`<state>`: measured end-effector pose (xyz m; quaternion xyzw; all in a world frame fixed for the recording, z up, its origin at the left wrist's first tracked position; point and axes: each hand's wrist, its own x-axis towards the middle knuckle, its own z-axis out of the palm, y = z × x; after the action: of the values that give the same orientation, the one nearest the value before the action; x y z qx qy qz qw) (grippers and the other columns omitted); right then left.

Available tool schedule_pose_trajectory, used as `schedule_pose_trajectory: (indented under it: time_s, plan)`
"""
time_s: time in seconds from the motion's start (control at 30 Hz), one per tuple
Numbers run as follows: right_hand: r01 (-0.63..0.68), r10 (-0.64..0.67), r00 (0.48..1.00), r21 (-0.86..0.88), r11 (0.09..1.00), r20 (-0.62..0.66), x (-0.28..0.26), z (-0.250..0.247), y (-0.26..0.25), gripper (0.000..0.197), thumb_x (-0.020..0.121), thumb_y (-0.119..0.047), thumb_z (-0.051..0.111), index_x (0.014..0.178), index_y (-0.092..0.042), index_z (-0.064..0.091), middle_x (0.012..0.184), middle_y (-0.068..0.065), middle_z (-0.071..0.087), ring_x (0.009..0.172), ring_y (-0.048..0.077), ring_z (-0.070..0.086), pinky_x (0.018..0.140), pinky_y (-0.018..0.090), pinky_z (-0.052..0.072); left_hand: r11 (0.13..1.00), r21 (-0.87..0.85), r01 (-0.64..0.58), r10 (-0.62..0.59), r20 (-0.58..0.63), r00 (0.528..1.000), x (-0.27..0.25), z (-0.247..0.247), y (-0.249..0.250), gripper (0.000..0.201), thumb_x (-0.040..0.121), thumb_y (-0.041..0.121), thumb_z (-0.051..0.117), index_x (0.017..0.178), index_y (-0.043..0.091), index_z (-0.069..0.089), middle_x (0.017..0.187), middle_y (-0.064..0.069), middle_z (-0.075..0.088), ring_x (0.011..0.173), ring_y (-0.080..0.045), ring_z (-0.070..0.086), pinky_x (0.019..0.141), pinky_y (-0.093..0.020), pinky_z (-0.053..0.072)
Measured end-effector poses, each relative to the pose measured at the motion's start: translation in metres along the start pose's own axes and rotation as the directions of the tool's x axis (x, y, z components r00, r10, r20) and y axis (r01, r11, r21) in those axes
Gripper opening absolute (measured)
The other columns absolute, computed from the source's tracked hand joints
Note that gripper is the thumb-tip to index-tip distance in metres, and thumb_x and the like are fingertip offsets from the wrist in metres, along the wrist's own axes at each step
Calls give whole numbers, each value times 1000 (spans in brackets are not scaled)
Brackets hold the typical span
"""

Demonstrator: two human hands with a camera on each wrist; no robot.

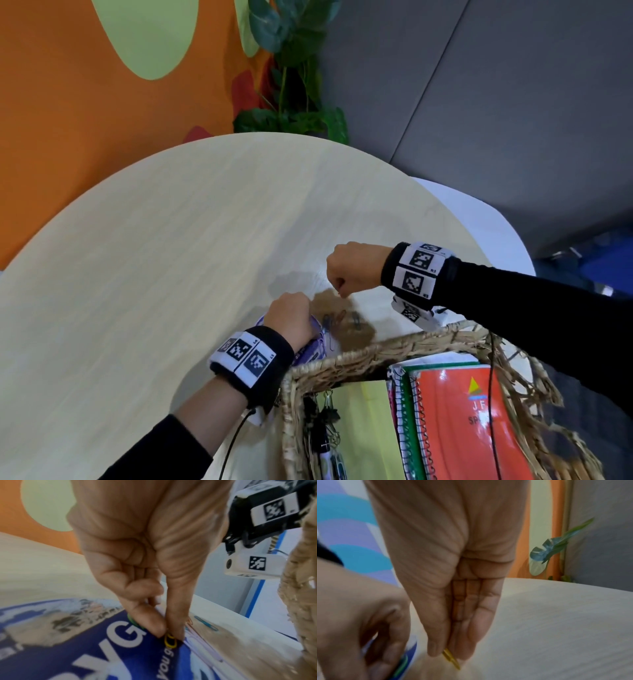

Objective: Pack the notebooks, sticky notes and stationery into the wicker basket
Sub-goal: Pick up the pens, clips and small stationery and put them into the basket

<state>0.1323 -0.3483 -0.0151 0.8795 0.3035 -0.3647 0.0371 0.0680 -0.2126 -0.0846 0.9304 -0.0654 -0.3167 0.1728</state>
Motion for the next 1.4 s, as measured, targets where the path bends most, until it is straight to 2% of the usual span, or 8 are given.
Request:
schedule_pose_trajectory:
  time_s: [0.27,0.67,0.77,0.87,1.03,1.23,1.33,1.4]
  plan:
    - [-65,74,986,65,996,-149,-42,-14,2,12,84,-14,65,84,-6,74,84,5,75,69,16,56,56,21,41,1000,-19,-20,17,-157,988,-8,5,-14,14,82,3,59,79,11,70,85,-5,74,79,-22,70,75,-30,55]
    - [-37,155,867,249,968,-473,-168,-9,-70,8,79,-12,64,78,-12,72,65,-5,60,62,15,50,63,25,43,992,60,-109,111,-27,994,-21,-5,-15,21,89,10,55,93,-6,68,103,-21,70,98,-35,66,81,-37,51]
    - [-2,114,926,299,954,-359,-174,30,-112,10,79,-9,60,83,-11,70,73,2,65,65,15,49,59,24,34,994,-8,-112,110,-119,987,-34,-27,-17,16,88,7,53,78,3,65,91,-20,69,88,-33,66,74,-35,48]
    - [-35,65,990,228,973,-124,-159,71,-144,20,82,-3,55,95,-4,70,95,10,72,80,25,60,67,30,42,984,-58,-170,151,-243,958,-59,-52,-15,18,92,9,50,99,8,67,106,-16,67,101,-33,61,85,-32,46]
    - [-83,75,991,70,994,114,-115,113,-162,17,84,-3,58,91,0,73,96,17,72,87,33,67,64,34,49,950,-38,-311,278,-353,893,-121,-74,-4,19,88,12,55,96,9,72,101,-9,72,99,-27,64,86,-29,46]
    - [-217,215,960,-10,976,181,-98,109,-179,15,86,-7,62,94,3,70,72,11,57,71,25,53,46,25,36,942,-12,-335,322,-243,915,-180,-54,-6,11,79,15,64,82,10,73,74,-4,68,78,-21,63,76,-30,50]
    - [-291,282,943,25,956,175,-103,107,-177,12,88,-7,60,80,1,66,69,9,58,68,25,55,57,29,45,947,-2,-321,318,-134,939,-192,-38,-6,9,79,15,65,87,13,70,82,-6,70,85,-21,62,82,-31,50]
    - [-338,326,940,148,929,99,-114,108,-165,16,85,-5,64,97,4,68,92,14,68,82,26,62,70,32,52,942,10,-336,336,-79,939,-193,-26,-2,16,81,14,65,97,14,67,97,-6,70,93,-20,61,81,-27,45]
